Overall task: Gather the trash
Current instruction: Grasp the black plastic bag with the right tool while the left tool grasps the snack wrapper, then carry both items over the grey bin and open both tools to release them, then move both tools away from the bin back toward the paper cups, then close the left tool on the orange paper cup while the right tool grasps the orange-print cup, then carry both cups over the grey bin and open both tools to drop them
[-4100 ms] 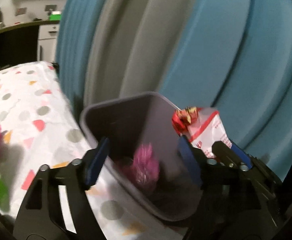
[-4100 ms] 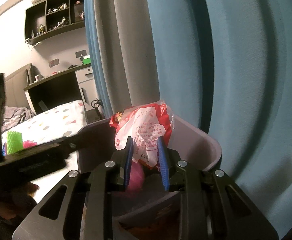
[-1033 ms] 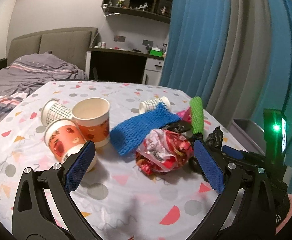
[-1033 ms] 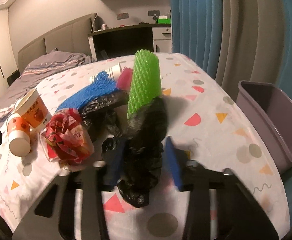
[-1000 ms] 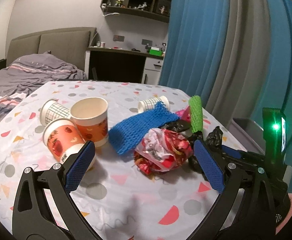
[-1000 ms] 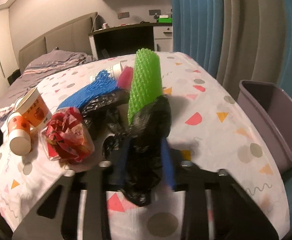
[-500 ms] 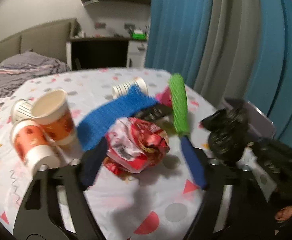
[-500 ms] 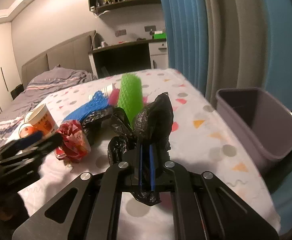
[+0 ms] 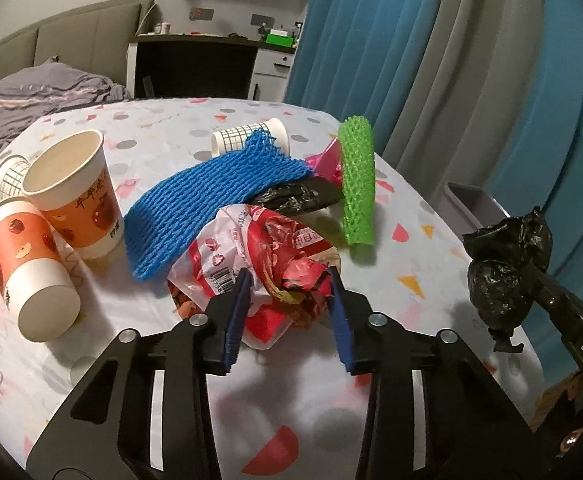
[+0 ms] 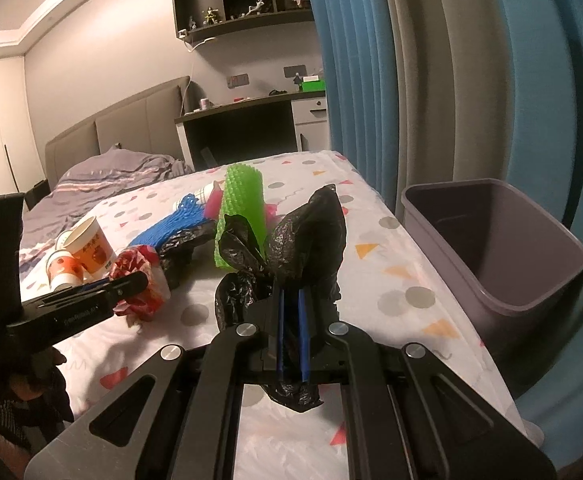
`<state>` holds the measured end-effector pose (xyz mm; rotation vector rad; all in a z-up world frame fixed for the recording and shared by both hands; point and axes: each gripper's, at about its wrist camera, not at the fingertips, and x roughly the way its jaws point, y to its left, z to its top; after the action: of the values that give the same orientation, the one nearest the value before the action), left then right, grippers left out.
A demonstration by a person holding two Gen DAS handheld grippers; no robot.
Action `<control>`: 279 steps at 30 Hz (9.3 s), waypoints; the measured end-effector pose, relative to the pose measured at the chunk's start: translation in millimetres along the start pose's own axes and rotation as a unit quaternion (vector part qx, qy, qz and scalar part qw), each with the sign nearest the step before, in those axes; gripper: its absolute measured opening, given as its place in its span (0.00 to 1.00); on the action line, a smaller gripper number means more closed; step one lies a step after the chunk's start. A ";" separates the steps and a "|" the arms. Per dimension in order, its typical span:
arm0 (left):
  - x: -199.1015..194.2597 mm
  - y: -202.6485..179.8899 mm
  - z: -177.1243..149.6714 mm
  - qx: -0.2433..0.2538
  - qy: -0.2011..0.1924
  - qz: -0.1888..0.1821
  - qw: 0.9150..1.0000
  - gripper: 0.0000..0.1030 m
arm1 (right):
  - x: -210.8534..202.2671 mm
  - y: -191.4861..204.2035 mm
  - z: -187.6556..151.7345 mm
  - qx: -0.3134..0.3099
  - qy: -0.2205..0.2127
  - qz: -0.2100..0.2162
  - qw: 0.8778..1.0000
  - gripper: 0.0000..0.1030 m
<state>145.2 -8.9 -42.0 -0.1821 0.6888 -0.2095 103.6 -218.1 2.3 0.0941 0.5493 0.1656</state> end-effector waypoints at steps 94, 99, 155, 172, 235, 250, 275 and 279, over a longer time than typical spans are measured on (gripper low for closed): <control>140.7 -238.4 68.4 0.112 0.003 -0.246 0.963 0.88 | 8.0 -201.4 47.7 0.103 -0.054 -0.180 0.977 0.27; 145.6 -233.0 64.0 0.106 0.014 -0.258 0.960 0.88 | 3.4 -200.7 46.3 0.105 -0.060 -0.183 0.976 0.32; -58.2 125.0 11.4 -0.117 -0.044 0.188 0.974 0.94 | 5.7 77.2 21.6 -0.049 -0.035 0.061 0.996 0.87; -37.9 149.8 5.0 -0.158 0.001 0.123 0.980 0.64 | 39.3 126.7 25.2 -0.080 -0.010 0.095 0.992 0.87; -108.2 184.4 -7.9 -0.152 -0.078 0.090 0.981 0.62 | 89.4 230.2 31.7 -0.158 0.004 0.156 0.975 0.58; -94.0 111.1 1.1 -0.092 -0.072 0.043 0.992 0.62 | 30.0 140.6 32.5 -0.112 -0.017 0.127 0.985 0.58; -17.6 -81.8 50.0 0.040 -0.054 -0.100 0.993 0.62 | -16.7 -46.3 50.9 -0.022 -0.077 -0.023 0.996 0.58; 7.2 -125.8 61.7 0.057 -0.045 -0.141 0.987 0.62 | -19.6 -88.1 54.3 -0.001 -0.089 -0.067 0.994 0.58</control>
<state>173.9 -126.0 29.9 -0.1780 0.5583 -0.5088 127.3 -310.6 46.7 0.0691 0.3751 0.0273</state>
